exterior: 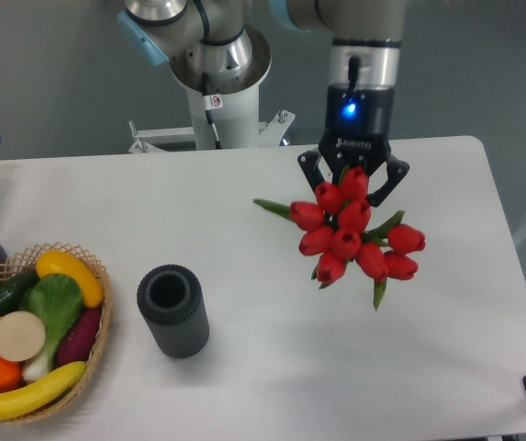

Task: Place the flowers on the table
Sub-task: 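Lower the tulips and tilt the gripper to lay them flat on the table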

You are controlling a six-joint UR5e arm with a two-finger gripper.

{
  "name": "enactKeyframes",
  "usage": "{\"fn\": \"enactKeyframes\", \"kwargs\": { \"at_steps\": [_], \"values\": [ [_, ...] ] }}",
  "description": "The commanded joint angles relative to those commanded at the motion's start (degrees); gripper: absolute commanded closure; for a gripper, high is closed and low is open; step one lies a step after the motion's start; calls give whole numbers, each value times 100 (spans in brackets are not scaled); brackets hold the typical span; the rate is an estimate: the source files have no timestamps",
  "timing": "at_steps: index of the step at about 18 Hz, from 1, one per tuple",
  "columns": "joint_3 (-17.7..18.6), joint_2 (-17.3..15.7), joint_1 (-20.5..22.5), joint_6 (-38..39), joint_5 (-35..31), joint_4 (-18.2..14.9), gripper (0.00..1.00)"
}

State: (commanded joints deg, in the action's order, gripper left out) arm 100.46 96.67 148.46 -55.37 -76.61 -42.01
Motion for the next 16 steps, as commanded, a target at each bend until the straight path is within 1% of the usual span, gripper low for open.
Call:
{"fn": "enactKeyframes", "kwargs": {
  "at_steps": [3,5,6,9,10,11,13,16],
  "values": [
    [0,334,-360,-149,-862,-61,75],
    [9,510,-545,-447,-1398,-219,75],
    [0,580,-598,-605,-1592,-359,75],
    [9,730,-643,-948,-1953,-798,75],
    [17,817,-651,-1036,-2076,-887,75],
    [17,905,-652,-1107,-2199,-931,75],
    [17,1168,-748,-1143,-2340,-888,75],
    [-35,1546,-757,-1143,-2402,-870,75]
  ]
}}
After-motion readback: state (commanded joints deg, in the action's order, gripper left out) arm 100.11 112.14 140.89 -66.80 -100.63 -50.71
